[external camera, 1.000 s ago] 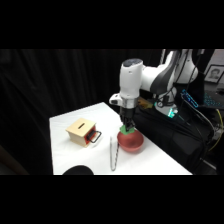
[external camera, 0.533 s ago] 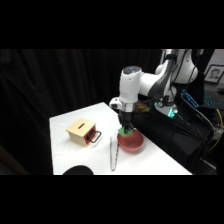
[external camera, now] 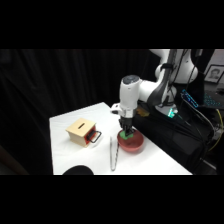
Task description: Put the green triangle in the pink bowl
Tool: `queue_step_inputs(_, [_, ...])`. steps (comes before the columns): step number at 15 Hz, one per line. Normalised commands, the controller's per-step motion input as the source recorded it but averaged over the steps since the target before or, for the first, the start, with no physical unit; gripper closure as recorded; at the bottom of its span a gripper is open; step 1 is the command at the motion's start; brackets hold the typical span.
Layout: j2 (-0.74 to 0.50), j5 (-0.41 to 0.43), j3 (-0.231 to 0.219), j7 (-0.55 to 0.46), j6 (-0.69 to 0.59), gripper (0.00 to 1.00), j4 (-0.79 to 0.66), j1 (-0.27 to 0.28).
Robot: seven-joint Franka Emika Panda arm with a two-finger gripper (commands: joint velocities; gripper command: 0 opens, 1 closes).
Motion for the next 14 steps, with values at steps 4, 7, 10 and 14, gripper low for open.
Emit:
queue_step_inputs(4, [0.06,-0.11,-0.093,-0.02,0.18,0.57,-0.01,0.084])
queue_step_inputs(7, [0.02,-0.123,-0.099,-0.01,0.15,0.35,-0.02,0.101])
queue_step_inputs(10, [-0.02,-0.112,-0.085,-0.02,0.13,0.09,-0.04,0.101])
queue_step_inputs(14, [-0.05,-0.103,-0.072,-0.02,0.12,0.0,-0.07,0.091])
